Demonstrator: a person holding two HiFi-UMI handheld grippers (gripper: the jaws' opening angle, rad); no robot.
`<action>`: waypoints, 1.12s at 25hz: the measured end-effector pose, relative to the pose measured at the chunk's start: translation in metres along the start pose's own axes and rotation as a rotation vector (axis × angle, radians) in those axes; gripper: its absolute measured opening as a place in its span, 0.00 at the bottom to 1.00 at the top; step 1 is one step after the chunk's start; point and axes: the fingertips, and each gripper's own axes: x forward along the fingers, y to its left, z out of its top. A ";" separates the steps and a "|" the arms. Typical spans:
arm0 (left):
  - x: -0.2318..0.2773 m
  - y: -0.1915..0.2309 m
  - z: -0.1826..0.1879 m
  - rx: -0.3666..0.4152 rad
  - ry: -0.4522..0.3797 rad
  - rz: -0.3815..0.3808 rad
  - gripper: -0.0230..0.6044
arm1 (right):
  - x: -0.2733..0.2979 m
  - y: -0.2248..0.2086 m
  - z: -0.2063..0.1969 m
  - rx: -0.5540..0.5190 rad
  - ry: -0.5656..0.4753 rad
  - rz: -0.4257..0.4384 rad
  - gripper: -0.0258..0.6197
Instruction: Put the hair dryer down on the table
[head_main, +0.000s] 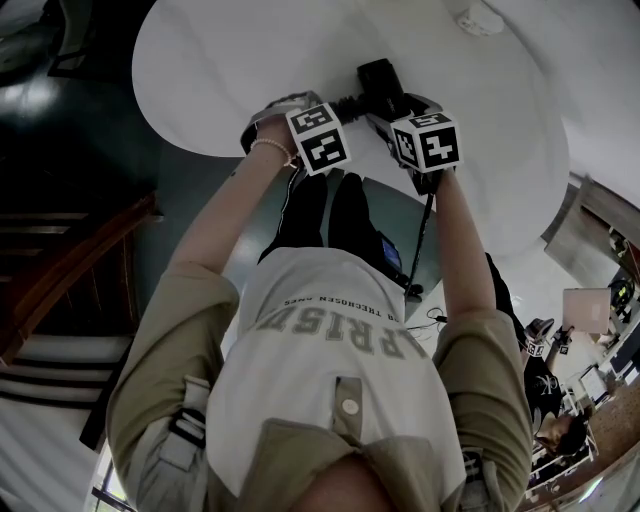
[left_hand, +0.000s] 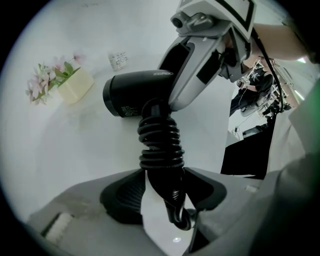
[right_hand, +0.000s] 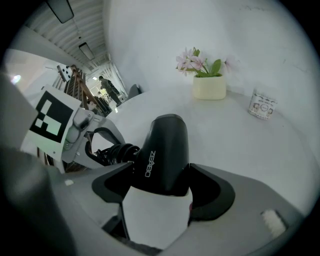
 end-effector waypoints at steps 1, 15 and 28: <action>0.000 0.001 -0.001 0.000 -0.001 0.005 0.44 | 0.000 0.000 0.000 0.002 -0.001 -0.001 0.59; -0.043 0.009 -0.012 -0.270 -0.240 -0.040 0.56 | -0.005 0.006 0.003 -0.019 -0.002 -0.022 0.63; -0.199 0.047 0.006 -0.642 -0.849 0.102 0.56 | -0.144 0.032 0.095 0.022 -0.526 -0.194 0.64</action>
